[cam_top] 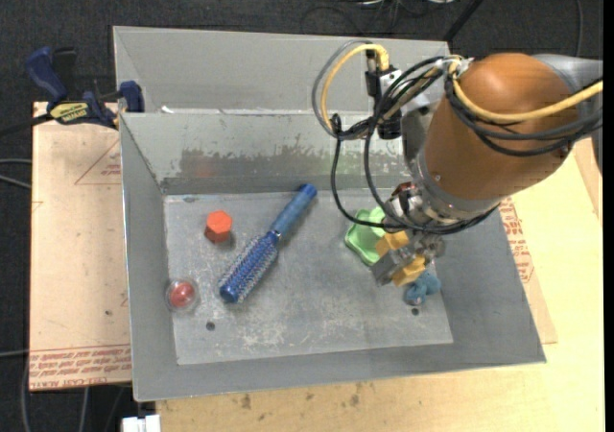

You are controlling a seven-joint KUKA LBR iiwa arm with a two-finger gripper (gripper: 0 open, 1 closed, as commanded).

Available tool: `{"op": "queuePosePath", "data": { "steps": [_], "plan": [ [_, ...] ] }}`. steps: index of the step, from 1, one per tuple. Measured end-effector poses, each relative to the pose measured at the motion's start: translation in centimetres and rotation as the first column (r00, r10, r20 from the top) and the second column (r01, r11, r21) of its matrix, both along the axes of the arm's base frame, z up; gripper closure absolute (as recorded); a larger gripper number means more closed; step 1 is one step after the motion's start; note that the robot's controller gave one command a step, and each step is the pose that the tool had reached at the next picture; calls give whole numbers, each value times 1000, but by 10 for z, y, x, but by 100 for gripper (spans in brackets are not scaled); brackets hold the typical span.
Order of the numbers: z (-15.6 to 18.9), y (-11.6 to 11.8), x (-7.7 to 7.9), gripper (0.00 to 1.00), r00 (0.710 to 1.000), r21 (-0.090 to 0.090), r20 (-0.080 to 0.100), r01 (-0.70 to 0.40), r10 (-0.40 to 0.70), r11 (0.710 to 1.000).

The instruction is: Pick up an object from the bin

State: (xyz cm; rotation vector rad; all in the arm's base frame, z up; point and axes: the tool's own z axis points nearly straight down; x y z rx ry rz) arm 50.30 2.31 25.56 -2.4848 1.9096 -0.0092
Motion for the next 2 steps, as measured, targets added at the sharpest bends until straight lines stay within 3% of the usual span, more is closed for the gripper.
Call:
{"op": "queuePosePath", "data": {
  "steps": [1,2],
  "plan": [
    [-56,-81,-6,100,937,0,-13,-350,350,937],
    [131,-48,-16,100,933,-4,0,-360,360,933]
  ]
}}
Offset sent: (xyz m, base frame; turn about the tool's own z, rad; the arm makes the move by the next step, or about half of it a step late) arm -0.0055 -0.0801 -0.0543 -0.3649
